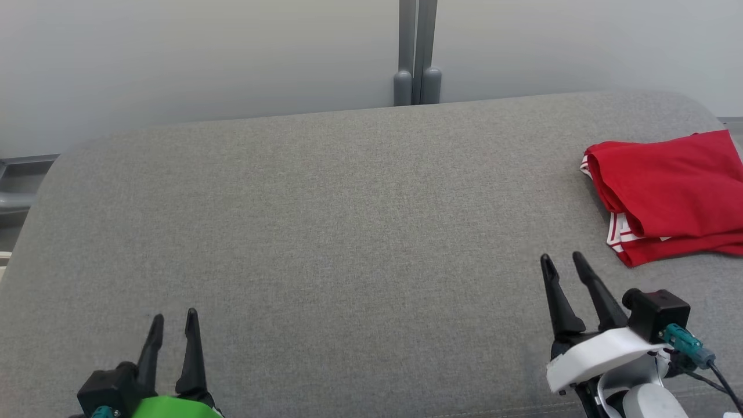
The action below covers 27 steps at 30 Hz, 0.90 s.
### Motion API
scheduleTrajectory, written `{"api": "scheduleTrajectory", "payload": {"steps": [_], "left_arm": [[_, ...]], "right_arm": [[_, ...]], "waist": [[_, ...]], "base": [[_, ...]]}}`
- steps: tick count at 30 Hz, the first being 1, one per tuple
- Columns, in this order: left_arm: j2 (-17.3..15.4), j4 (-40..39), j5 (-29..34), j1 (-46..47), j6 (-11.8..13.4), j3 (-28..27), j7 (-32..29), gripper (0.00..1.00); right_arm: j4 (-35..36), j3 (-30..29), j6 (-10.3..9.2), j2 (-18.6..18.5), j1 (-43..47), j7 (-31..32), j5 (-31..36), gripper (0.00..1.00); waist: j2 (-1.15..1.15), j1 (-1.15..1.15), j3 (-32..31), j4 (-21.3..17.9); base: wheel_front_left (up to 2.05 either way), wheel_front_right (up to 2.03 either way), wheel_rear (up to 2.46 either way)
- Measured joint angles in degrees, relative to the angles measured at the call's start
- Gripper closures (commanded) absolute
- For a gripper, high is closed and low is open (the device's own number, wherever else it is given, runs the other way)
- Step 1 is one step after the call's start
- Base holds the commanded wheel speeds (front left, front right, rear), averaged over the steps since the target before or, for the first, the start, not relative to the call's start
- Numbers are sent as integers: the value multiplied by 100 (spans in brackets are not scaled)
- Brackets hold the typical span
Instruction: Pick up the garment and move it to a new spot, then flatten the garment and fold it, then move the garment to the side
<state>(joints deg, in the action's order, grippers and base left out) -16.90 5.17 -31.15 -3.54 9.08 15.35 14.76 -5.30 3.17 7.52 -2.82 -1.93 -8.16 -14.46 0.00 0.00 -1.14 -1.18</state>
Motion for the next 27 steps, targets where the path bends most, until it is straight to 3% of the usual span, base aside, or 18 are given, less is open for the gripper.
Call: {"api": "scheduleTrajectory", "payload": {"steps": [4, 27], "left_arm": [[102, 222, -49, -126, -2, 54, -18, 100], [471, 471, -1791, 120, -460, -408, -465, 100]], "right_arm": [[-234, 5, 0, 32, 180, 11, -31, 100], [-504, -292, 0, -35, 35, 489, -2334, 100]], "waist": [[0, 0, 0, 1], [0, 0, 25, 23]], "base": [[0, 0, 0], [0, 0, 0]]}}
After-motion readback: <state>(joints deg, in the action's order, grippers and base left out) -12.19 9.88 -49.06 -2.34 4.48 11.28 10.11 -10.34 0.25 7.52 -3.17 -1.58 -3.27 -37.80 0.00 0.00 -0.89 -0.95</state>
